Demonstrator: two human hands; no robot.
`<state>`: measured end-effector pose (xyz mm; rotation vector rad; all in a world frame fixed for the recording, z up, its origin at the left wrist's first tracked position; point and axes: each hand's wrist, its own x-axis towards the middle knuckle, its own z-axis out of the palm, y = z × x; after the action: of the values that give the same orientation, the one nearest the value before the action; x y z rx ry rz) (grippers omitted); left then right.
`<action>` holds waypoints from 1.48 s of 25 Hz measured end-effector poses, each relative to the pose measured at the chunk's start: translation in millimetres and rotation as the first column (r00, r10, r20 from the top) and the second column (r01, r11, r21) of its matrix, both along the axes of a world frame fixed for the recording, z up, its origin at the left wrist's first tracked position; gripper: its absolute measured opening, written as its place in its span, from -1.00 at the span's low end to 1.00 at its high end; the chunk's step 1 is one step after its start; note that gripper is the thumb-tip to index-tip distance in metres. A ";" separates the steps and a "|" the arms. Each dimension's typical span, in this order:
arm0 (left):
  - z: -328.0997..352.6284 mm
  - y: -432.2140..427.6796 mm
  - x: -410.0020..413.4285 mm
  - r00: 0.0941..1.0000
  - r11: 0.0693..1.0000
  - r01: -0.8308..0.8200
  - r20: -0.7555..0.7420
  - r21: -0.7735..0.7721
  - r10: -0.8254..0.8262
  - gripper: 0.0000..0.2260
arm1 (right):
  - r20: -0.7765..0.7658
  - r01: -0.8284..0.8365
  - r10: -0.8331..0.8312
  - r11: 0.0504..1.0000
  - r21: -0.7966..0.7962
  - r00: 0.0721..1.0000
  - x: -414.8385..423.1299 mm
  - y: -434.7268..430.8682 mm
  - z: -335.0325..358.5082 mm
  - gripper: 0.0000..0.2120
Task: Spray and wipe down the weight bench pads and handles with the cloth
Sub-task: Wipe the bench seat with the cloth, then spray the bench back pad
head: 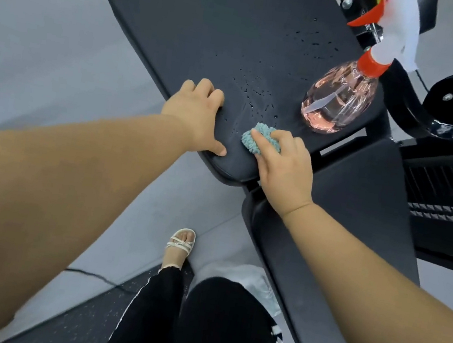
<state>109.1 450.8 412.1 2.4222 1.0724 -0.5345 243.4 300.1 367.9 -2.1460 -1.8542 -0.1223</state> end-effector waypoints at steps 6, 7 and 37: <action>15.4 2.6 20.6 0.983 0.999 0.037 -0.180 -0.018 -0.040 -0.21 | -0.119 0.059 -0.064 0.997 -0.047 0.991 -2.0 -3.8 4.4 -0.66; 17.5 3.9 23.2 0.978 0.999 0.045 -0.204 -0.020 -0.048 -0.21 | -0.131 0.059 -0.068 0.995 -0.076 0.989 -1.4 -2.2 7.8 -0.65; 23.0 27.2 52.0 0.843 0.948 0.277 -0.435 -0.155 -0.317 -0.10 | -0.480 0.768 -0.711 0.631 -0.111 0.514 2.9 -8.7 66.7 -0.52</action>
<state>161.0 478.1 435.2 2.4584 0.8116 -1.2816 246.3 291.4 434.6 -2.4373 -0.5331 0.1233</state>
